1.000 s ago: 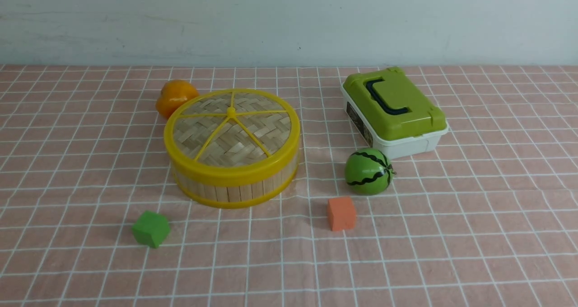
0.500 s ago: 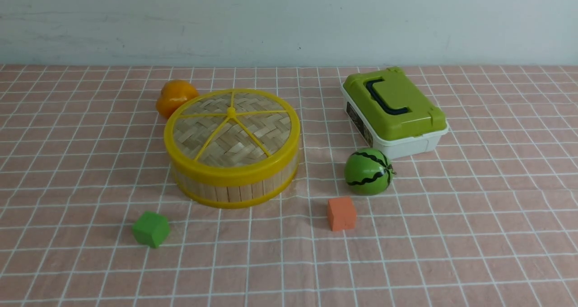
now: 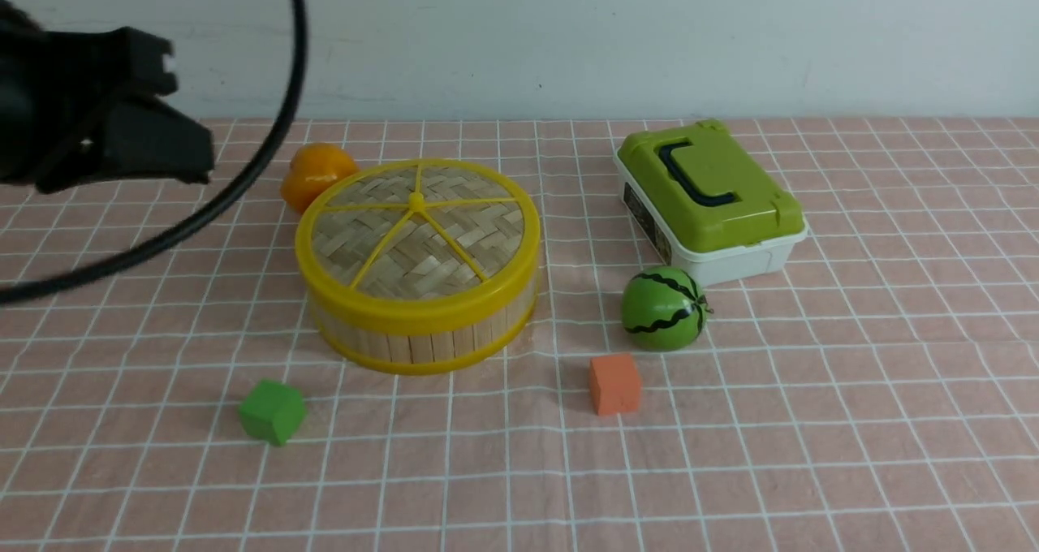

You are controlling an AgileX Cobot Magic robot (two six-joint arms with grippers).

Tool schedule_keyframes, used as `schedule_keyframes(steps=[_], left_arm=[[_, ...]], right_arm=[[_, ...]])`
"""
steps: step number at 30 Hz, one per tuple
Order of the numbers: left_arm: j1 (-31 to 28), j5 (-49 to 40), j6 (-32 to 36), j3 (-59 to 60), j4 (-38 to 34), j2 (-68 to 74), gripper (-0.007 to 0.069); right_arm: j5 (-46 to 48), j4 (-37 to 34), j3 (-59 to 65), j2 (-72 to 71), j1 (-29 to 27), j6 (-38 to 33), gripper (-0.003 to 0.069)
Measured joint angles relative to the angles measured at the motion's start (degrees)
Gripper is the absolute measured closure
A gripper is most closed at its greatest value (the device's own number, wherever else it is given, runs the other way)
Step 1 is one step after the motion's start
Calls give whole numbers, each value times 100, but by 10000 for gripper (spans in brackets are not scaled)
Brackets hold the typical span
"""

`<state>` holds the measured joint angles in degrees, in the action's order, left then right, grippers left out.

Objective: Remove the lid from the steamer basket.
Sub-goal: Use the left arm to lift the lid of the steamer

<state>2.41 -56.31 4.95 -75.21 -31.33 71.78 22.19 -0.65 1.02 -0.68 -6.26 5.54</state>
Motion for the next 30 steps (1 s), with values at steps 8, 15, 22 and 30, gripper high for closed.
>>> schedule_keyframes(steps=[8,15,22,30], left_arm=[[0,-884,-234,-1778,263,1784,637],[590,-1010,-576,-3014,1311,2969,637],[1461,-1288,-910,-4560,2777,4354,559],[1646,-879,-918,-5093,3213,5255,267]], right_arm=[[0,0,0,0,0,0,417],[0,0,0,0,0,0,417],[0,0,0,0,0,0,417],[0,0,0,0,0,0,417]])
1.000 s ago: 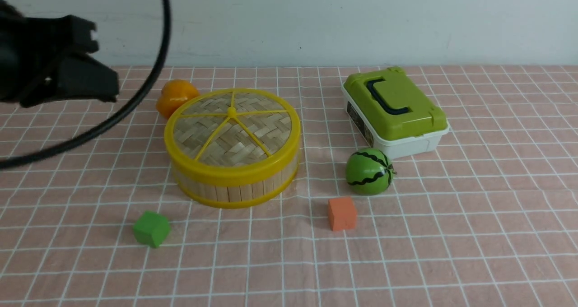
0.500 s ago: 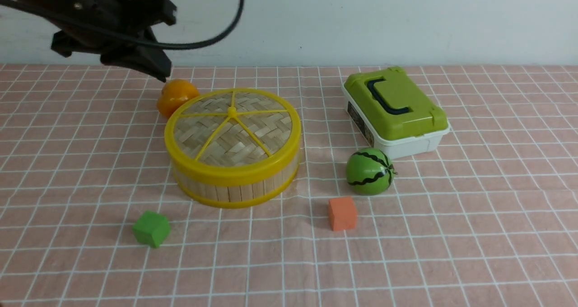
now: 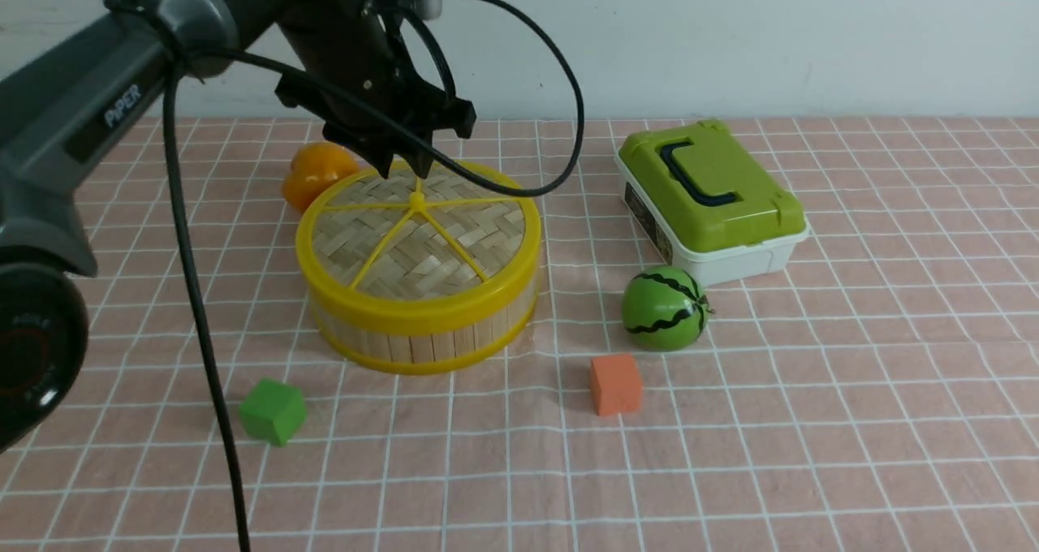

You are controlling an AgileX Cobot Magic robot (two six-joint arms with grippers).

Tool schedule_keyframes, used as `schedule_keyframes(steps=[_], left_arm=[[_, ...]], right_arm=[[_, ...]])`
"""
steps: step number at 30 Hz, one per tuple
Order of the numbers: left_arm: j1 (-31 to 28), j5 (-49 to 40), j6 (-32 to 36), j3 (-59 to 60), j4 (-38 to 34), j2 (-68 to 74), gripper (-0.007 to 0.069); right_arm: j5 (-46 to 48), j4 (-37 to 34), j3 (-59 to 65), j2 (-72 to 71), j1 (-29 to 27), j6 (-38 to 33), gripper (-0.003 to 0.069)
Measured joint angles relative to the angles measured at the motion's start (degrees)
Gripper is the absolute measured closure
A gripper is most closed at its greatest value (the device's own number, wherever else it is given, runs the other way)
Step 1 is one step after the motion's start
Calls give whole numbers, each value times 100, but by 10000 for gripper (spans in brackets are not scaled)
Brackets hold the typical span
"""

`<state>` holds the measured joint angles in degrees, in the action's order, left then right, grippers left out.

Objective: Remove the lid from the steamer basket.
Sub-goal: Use the left arm to lift the lid of the steamer

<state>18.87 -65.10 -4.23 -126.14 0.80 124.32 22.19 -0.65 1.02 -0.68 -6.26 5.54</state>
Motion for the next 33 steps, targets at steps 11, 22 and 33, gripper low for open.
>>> schedule_keyframes(steps=[11,22,33], left_arm=[[0,533,194,0,50,386,234],[0,481,298,-17,165,423,303],[66,337,298,-17,351,562,335]], right_arm=[[0,0,0,0,0,0,417],[0,0,0,0,0,0,417],[0,0,0,0,0,0,417]])
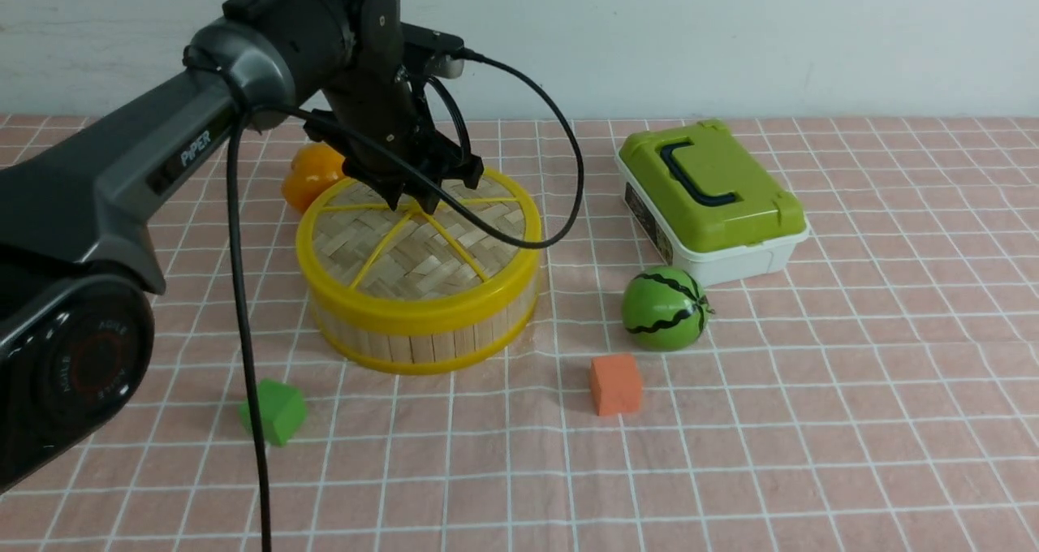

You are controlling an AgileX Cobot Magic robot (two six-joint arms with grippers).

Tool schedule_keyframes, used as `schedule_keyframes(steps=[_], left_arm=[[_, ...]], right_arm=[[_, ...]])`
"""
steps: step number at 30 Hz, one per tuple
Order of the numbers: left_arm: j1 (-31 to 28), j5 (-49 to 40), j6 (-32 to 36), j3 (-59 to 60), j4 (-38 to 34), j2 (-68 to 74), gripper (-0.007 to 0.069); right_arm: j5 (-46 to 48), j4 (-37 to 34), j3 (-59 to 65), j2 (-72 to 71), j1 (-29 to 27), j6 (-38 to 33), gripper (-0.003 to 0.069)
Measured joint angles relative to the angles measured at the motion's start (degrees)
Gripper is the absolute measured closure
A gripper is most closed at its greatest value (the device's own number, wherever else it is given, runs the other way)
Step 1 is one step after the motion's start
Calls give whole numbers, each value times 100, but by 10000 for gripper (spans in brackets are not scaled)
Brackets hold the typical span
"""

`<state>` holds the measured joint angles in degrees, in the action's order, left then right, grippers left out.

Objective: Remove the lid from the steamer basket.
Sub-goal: Use the left arm to lift the lid of the steamer, then use the left arm to place the steamer lid on the table

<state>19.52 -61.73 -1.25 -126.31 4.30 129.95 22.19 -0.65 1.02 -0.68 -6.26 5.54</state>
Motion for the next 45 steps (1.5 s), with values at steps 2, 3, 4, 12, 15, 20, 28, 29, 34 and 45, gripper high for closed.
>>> schedule_keyframes(steps=[2,3,4,12,15,20,28,29,34,45], left_arm=[[0,-30,0,-19,-10,19,358],[0,-44,0,-30,-6,19,378],[0,-51,0,-32,-6,25,382],[0,-93,0,-48,-12,37,520],[0,-100,-5,-48,-12,37,520],[0,-135,-75,-48,-7,-13,520],[0,-299,-139,-48,109,-747,520],[0,-299,-139,-57,141,-984,520],[-19,-534,-192,-77,648,-1616,520],[-1933,-949,-425,924,241,-1964,520]], right_arm=[[0,0,0,0,0,0,417],[0,0,0,0,0,0,417],[0,0,0,0,0,0,417],[0,0,0,0,0,0,417],[0,0,0,0,0,0,417],[0,0,0,0,0,0,417],[0,0,0,0,0,0,417],[0,0,0,0,0,0,417],[0,0,0,0,0,0,417],[0,0,0,0,0,0,417]])
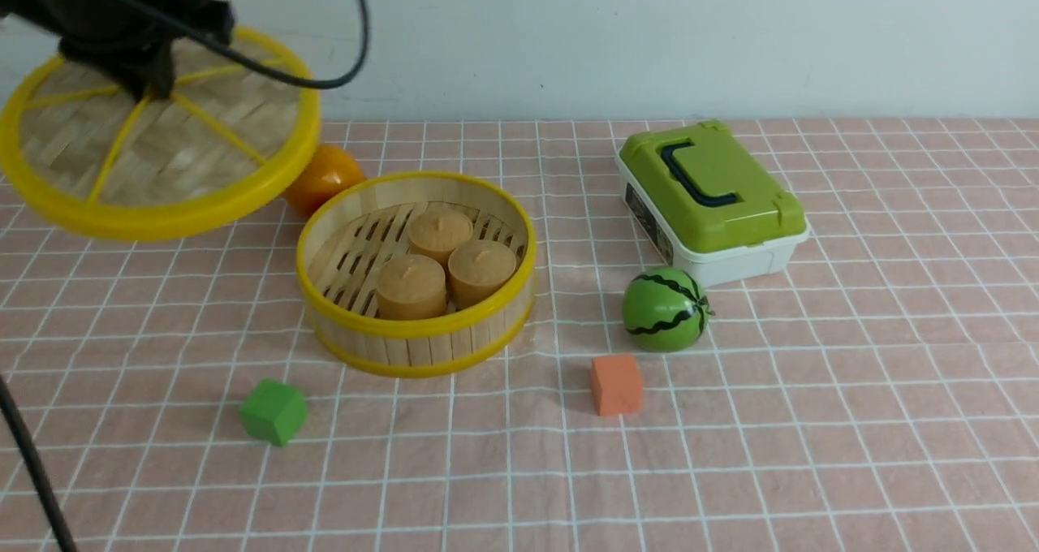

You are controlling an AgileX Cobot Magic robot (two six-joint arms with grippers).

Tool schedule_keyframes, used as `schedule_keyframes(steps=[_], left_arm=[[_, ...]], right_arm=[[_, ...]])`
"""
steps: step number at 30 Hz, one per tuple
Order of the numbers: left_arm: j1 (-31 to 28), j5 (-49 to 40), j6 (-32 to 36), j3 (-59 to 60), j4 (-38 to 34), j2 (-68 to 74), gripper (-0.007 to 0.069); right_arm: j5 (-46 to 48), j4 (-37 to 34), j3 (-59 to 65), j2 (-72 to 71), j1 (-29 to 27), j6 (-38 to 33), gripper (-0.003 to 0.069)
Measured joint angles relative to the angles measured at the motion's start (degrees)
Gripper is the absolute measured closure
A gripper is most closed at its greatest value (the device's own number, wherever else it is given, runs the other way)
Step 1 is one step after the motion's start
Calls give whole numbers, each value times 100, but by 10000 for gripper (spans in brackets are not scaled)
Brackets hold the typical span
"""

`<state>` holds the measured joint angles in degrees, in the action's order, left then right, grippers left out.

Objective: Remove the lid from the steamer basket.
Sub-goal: Use the left arm to place the steamer lid on the table

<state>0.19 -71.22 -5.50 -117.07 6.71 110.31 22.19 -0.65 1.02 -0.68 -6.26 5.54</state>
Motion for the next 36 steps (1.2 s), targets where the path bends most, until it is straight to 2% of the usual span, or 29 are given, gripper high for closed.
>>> schedule_keyframes(steps=[2,5,9,10,16,24,36], left_arm=[[-383,81,-53,603,-100,30,520],[-559,532,-209,1152,-65,42,520],[-496,1246,-363,1671,37,48,520],[-407,1699,-476,1836,98,82,520],[-228,2630,-802,1890,386,418,520],[13,2950,-1344,1895,1223,936,520],[537,3065,-1510,1895,1712,1138,520]], right_arm=[[0,0,0,0,0,0,417],[0,0,0,0,0,0,417],[0,0,0,0,0,0,417],[0,0,0,0,0,0,417],[0,0,0,0,0,0,417],[0,0,0,0,0,0,417],[0,0,0,0,0,0,416]])
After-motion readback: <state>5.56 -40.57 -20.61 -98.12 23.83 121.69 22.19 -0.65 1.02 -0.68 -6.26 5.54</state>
